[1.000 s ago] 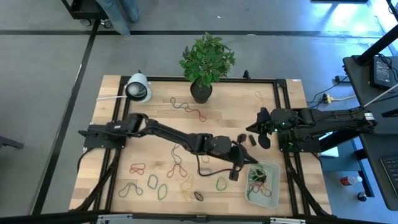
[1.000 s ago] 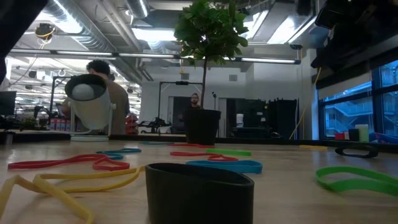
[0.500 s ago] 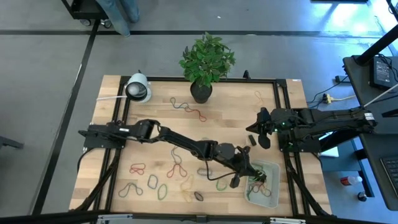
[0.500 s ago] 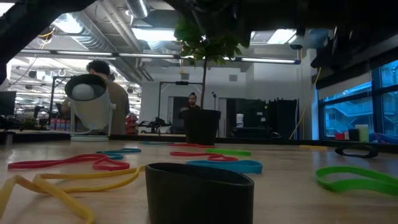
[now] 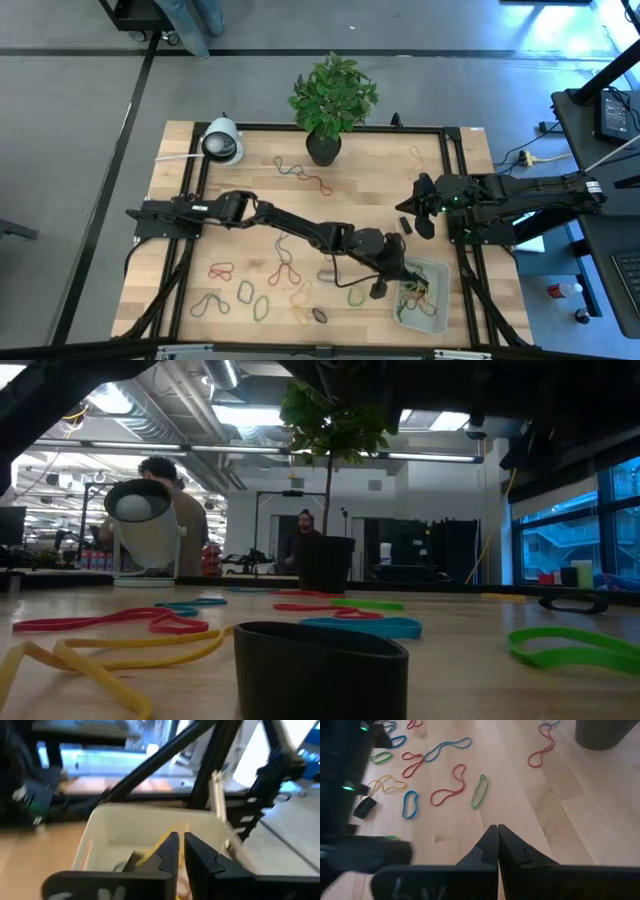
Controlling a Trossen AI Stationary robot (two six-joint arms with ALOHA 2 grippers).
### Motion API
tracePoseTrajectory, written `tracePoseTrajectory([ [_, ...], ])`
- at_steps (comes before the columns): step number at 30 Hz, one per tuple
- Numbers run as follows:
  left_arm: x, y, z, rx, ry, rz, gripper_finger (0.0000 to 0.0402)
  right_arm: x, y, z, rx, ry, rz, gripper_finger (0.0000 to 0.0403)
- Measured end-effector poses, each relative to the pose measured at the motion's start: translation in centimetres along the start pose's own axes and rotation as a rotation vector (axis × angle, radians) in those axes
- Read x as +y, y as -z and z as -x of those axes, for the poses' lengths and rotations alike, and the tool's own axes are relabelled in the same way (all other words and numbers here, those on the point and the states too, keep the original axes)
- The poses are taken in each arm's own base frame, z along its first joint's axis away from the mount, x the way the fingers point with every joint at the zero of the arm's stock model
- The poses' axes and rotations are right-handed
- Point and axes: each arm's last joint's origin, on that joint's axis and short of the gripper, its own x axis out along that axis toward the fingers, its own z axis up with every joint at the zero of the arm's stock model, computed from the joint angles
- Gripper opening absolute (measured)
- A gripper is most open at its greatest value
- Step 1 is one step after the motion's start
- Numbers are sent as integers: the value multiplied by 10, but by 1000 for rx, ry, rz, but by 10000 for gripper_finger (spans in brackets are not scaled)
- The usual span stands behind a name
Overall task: Pick and place rubber bands into bin
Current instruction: Put the yellow rubber band into the gray bin, then put the green rubber band into the gray bin
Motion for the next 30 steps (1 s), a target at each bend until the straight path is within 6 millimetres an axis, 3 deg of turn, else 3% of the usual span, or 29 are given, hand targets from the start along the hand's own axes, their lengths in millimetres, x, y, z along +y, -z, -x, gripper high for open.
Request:
tracePoseTrajectory([
  [10,5,8,1,81,-80,10,125,0,0,0,1,0,0,0],
  [16,4,5,2,74,-81,-3,145,-1,2,0,24,6,-1,0],
  [22,4,-20,18,91,-102,19,117,-3,8,1,86,27,-21,1],
  [28,5,-37,44,250,-177,-41,21,-3,9,1,93,30,-27,0],
  [30,4,-42,54,289,-178,-45,7,-3,9,1,93,31,-44,0],
])
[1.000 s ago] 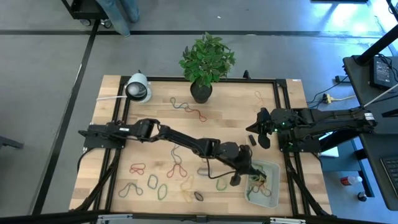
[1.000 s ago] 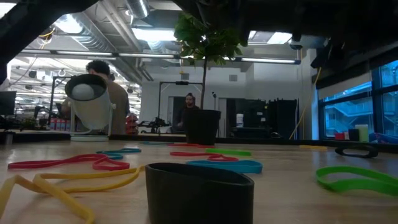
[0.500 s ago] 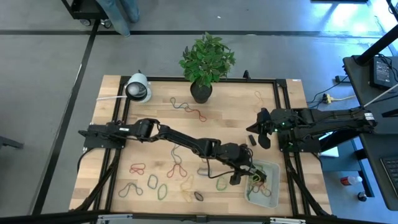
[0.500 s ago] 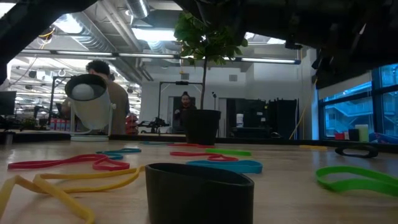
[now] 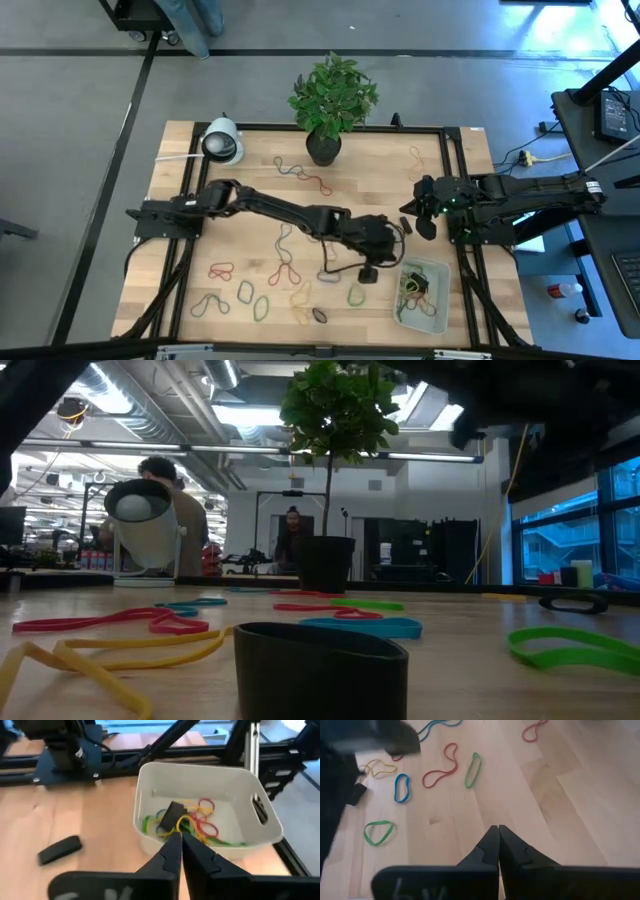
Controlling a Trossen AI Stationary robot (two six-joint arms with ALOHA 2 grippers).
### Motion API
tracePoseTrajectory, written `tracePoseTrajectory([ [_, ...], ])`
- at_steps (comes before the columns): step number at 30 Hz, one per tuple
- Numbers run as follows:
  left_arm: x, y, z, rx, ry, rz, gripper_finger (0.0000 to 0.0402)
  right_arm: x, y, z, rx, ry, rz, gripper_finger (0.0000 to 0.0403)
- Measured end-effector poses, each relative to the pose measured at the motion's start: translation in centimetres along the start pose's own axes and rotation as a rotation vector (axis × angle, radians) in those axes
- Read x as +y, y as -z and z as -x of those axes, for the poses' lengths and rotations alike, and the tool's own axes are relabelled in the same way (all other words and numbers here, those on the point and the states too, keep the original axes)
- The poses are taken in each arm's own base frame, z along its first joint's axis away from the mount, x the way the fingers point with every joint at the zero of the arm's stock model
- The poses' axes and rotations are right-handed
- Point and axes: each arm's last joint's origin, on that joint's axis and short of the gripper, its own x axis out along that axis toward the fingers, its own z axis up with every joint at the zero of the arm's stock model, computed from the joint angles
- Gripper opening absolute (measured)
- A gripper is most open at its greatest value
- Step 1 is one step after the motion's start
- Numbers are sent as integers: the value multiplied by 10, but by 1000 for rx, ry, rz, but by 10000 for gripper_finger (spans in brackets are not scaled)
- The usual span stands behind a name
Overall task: Pick and place rubber bands into bin
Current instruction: Put the green rubber band into the gray bin
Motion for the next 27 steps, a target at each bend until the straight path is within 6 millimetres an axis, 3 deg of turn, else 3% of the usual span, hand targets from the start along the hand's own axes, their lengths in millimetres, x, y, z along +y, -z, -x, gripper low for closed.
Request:
tracePoseTrajectory([
  [3,4,10,21,24,-33,-4,2,0,0,0,-1,0,0,0],
  [6,11,32,49,6,-122,45,2,0,0,0,-3,-1,-1,0],
  [12,9,84,123,-114,-214,140,2,3,-7,0,-68,-29,-34,1],
  [17,-4,114,183,-162,-278,152,2,9,-24,-4,-217,-67,-25,9],
  [21,-11,134,223,-198,-301,135,2,14,-34,-23,-236,-42,10,13],
  [27,-11,163,270,-243,-317,137,2,25,-53,-70,-66,38,26,10],
])
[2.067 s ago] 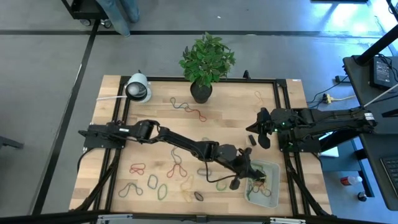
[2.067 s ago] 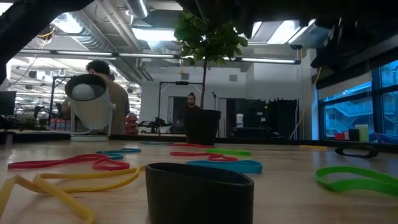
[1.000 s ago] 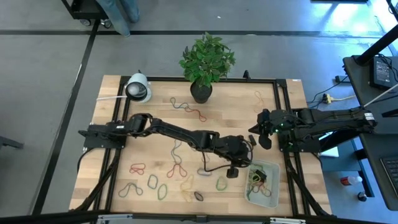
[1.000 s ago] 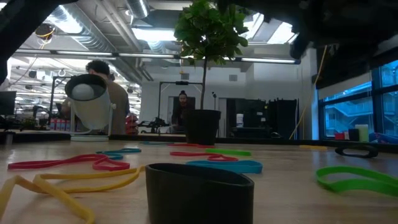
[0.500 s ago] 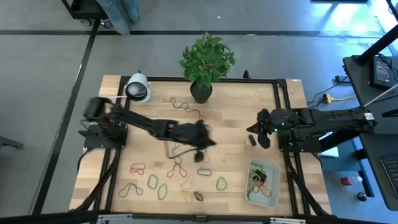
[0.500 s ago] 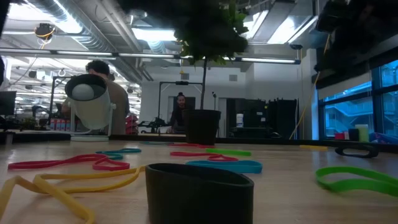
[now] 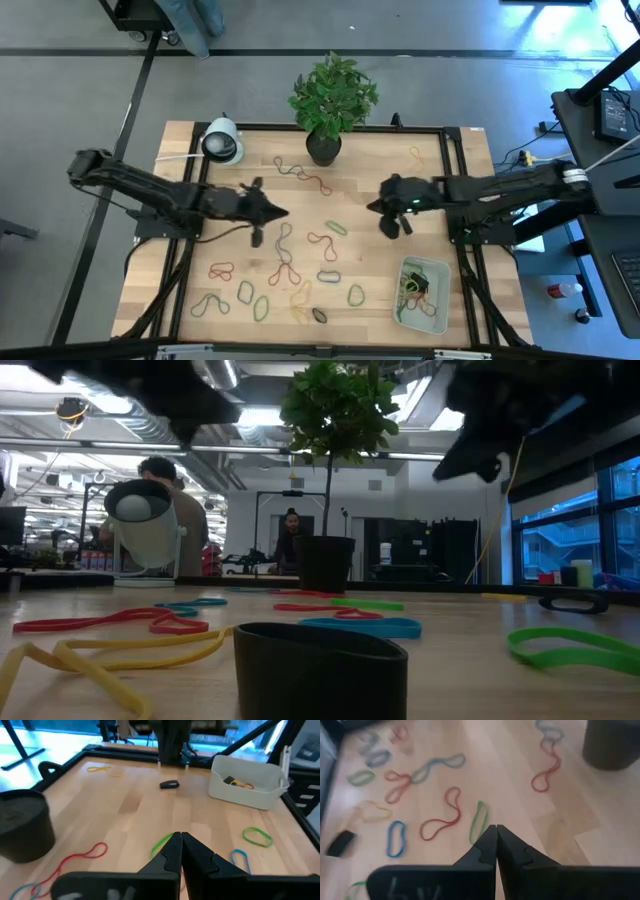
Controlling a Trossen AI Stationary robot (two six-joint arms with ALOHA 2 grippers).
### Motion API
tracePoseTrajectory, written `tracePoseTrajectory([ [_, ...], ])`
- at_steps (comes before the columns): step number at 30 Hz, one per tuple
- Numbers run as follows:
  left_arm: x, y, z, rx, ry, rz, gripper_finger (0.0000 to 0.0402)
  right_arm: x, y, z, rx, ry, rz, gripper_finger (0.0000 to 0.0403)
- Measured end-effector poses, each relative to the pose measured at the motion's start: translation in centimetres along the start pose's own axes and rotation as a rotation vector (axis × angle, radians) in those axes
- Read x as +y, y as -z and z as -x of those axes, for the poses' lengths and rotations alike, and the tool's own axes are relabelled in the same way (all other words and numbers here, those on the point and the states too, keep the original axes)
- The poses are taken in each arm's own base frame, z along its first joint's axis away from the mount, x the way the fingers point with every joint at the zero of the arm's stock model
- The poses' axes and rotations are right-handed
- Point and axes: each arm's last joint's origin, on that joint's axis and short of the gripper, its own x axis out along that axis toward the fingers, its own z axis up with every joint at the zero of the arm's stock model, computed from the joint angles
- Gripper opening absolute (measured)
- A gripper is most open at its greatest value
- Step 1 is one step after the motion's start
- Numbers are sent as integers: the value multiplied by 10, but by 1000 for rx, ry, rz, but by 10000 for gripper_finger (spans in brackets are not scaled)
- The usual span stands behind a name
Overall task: Pick and place rubber bands into bin
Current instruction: Put the green rubber band into the gray bin
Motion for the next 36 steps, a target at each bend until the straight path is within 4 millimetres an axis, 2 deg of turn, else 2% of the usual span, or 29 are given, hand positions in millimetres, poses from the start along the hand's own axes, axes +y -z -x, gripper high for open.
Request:
tracePoseTrajectory([
  [4,9,9,23,-37,7,3,2,10,-14,-35,140,53,21,15],
  [12,20,22,49,24,0,-46,2,27,-38,-101,432,170,52,25],
  [20,26,27,64,68,-9,-145,1,37,-47,-155,516,211,38,59],
  [26,28,28,71,62,-7,-150,1,37,-39,-175,550,248,-33,85],
  [36,28,27,73,56,2,-149,1,35,-26,-187,607,271,-103,90],
])
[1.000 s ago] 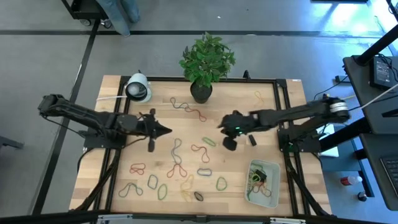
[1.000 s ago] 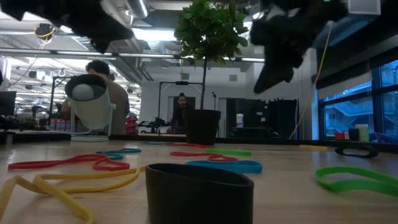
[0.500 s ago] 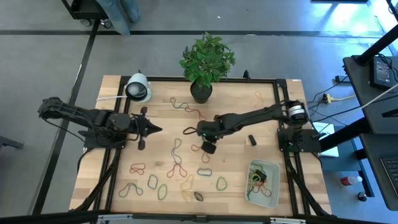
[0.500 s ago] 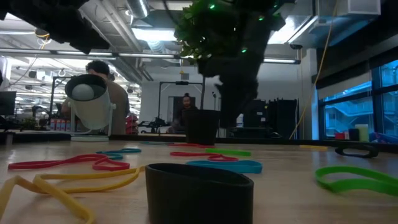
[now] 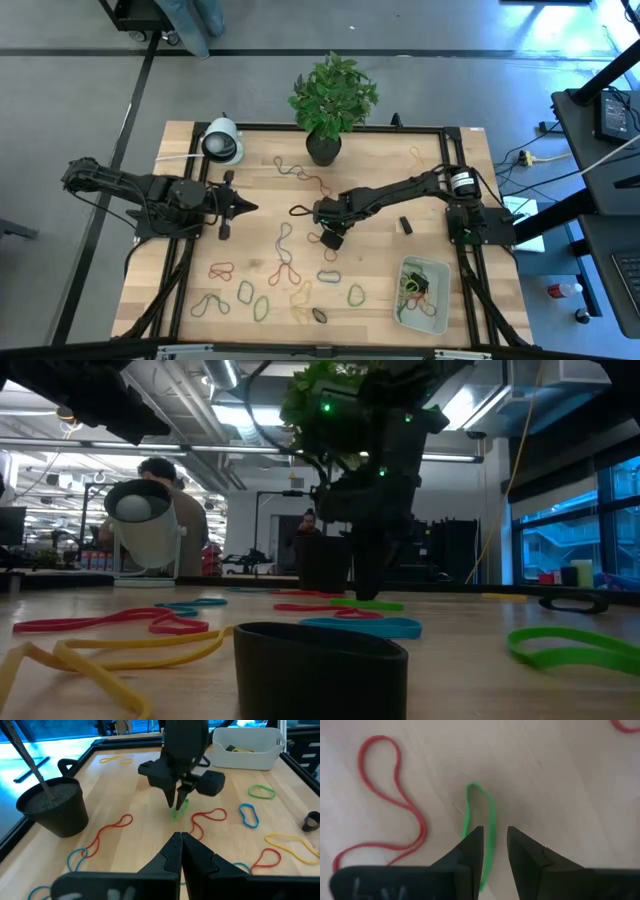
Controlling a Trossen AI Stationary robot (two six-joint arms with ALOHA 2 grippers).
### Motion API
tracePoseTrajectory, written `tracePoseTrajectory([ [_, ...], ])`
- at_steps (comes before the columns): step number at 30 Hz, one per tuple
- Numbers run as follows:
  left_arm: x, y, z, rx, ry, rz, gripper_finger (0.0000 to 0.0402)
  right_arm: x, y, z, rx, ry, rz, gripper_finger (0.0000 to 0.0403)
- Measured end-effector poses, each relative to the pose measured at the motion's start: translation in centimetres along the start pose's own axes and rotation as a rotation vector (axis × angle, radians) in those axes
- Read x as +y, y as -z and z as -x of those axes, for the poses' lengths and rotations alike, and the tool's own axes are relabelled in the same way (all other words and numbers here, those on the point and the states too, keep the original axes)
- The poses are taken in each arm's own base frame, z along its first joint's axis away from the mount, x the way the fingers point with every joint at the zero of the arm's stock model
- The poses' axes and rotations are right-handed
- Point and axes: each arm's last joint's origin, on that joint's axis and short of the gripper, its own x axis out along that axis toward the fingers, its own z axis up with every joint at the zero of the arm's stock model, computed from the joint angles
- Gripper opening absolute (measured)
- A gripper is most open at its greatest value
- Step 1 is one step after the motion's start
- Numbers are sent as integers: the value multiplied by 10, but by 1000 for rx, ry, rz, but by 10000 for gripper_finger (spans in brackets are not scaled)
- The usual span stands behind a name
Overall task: Pick and place rubber bands into bin
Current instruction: Put the green rubber band into the gray bin
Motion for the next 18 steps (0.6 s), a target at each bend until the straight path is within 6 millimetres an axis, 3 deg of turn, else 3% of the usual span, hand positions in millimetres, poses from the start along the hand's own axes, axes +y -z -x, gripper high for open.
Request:
tracePoseTrajectory([
  [5,0,2,0,18,17,-4,1,0,2,-10,32,23,-8,81],
  [9,0,2,0,21,18,-5,1,-1,4,-13,51,33,-71,25],
  [15,0,2,0,21,18,-5,1,-1,10,2,85,16,-143,9],
  [18,0,2,0,19,18,-3,1,2,12,25,61,-8,-149,4],
])
